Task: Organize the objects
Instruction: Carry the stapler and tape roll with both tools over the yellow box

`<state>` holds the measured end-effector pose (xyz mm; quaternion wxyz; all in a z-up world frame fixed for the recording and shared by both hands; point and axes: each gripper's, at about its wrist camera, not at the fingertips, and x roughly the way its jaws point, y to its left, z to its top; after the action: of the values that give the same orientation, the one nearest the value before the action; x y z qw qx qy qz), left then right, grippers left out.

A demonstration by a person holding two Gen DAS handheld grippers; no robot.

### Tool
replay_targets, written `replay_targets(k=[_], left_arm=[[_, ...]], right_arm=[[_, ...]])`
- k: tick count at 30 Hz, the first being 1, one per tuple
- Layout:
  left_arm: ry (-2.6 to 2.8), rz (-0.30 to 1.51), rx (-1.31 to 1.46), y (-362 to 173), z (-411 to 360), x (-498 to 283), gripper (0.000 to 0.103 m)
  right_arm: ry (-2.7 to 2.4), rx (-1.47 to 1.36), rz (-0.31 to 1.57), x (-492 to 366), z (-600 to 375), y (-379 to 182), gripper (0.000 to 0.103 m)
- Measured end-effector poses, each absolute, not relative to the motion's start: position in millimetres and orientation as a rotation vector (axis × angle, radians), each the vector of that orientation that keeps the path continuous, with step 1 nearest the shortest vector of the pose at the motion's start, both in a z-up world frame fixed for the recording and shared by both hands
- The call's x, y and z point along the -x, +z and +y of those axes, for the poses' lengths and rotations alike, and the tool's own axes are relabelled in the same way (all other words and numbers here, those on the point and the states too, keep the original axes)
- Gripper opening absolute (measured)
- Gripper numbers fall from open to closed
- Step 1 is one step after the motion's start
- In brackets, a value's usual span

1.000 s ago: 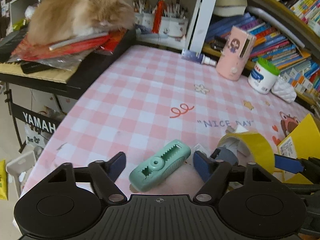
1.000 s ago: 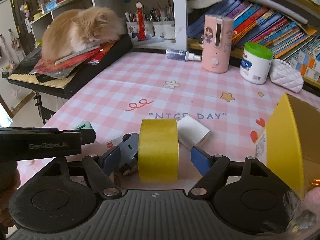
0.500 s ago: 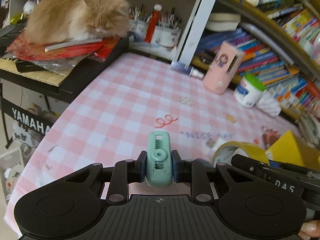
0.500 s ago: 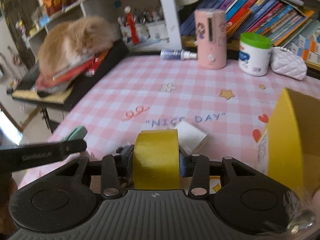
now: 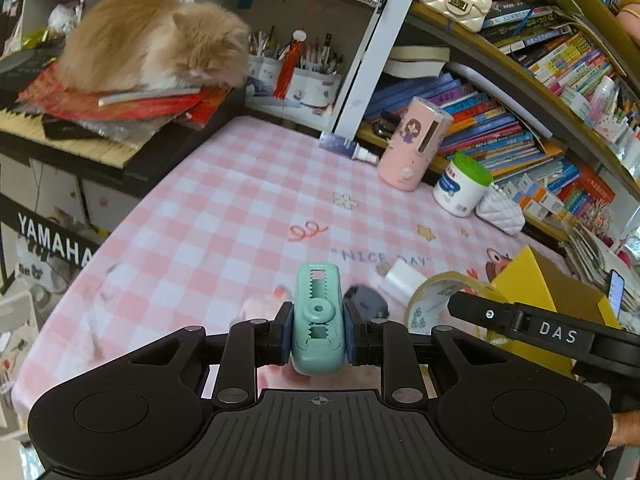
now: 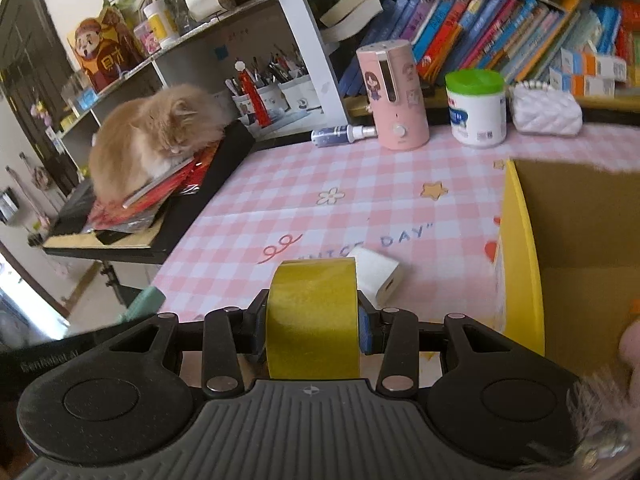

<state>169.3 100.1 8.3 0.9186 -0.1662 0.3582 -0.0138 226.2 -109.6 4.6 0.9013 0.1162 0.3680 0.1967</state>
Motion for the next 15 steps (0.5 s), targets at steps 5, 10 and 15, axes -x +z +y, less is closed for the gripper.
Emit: replay_targets(k=[5, 10, 15], left_arm=[[-0.04, 0.752, 0.366, 3, 99, -152, 0.023], [-0.04, 0.75, 0.375, 3, 101, -140, 0.023], [-0.042, 0.75, 0.388, 1, 103, -131, 0.023]], right_arm=[[0.4, -0.186, 0.811, -214, -104, -4, 0.039], [0.444, -0.463, 0.869, -212, -126, -14, 0.039], [0.434, -0.461, 0.857, -204, -125, -8, 0.039]])
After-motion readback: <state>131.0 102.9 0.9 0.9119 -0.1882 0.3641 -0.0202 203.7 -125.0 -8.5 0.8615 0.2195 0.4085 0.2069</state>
